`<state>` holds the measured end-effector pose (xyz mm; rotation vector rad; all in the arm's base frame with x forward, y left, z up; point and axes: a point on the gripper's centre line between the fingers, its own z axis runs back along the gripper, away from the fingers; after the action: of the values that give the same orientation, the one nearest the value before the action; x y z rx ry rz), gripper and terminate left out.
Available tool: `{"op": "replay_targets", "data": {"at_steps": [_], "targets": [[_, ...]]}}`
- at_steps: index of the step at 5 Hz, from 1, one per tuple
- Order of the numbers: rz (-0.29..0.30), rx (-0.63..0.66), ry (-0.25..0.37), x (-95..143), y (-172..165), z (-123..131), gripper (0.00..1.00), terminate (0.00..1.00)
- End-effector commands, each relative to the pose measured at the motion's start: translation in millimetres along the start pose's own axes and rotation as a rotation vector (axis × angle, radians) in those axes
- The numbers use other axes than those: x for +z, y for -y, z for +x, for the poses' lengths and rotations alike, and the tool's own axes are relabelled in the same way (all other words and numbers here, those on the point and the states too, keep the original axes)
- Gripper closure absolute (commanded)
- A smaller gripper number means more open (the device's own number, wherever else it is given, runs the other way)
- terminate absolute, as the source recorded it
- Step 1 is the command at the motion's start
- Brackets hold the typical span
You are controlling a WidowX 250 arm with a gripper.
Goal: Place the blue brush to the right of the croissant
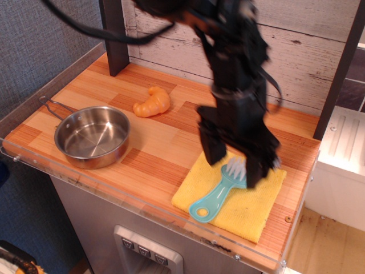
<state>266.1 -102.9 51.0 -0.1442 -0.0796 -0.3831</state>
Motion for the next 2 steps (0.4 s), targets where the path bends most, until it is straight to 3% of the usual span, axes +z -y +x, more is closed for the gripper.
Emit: {"op": "replay_targets", "data": {"at_steps": [1, 2], "targets": [[0.083, -0.018, -0.005, -12.9, 1.8, 5.1, 0.0, 0.0], [0.093, -0.021, -0.015, -9.7, 2.3, 3.6, 0.0, 0.0]]}}
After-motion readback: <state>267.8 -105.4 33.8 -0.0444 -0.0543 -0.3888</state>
